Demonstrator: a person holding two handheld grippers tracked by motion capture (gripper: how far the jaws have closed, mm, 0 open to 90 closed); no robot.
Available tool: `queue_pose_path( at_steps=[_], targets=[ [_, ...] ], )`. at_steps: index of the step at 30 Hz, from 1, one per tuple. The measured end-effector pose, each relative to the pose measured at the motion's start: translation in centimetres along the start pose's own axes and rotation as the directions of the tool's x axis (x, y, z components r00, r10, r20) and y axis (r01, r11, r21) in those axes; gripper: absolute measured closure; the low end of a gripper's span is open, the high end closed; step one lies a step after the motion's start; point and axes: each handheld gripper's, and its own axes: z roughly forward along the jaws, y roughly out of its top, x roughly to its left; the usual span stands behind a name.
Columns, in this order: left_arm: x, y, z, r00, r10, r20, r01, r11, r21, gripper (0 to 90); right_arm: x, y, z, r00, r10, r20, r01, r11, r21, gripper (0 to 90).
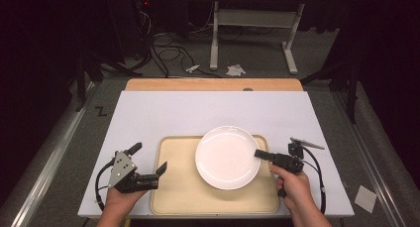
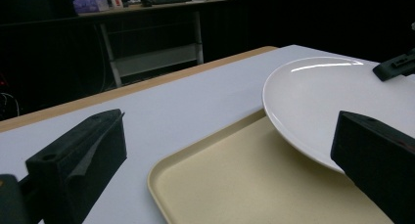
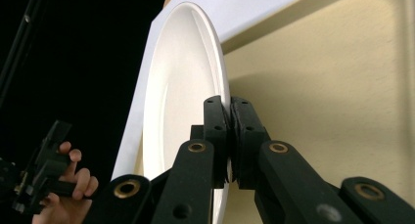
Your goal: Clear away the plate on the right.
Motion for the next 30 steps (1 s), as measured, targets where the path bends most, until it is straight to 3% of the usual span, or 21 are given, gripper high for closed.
queue_pose_path(
  at_steps=[19,30],
  targets=[
    [0.0,0.1,-0.2,1.0,-0.001,-0.003,0.001,0.9999,-0.013,0.6,1.1,-1.7,3.0,0.9983,-0.057,0.009,0.056,0.994,0.091,88.9],
    [0.0,0.1,-0.2,1.0,0.001,-0.005,-0.001,0.9999,-0.012,0.7,1.3,-2.0,3.2,0.9988,-0.048,0.007,0.047,0.993,0.108,88.9]
  ],
)
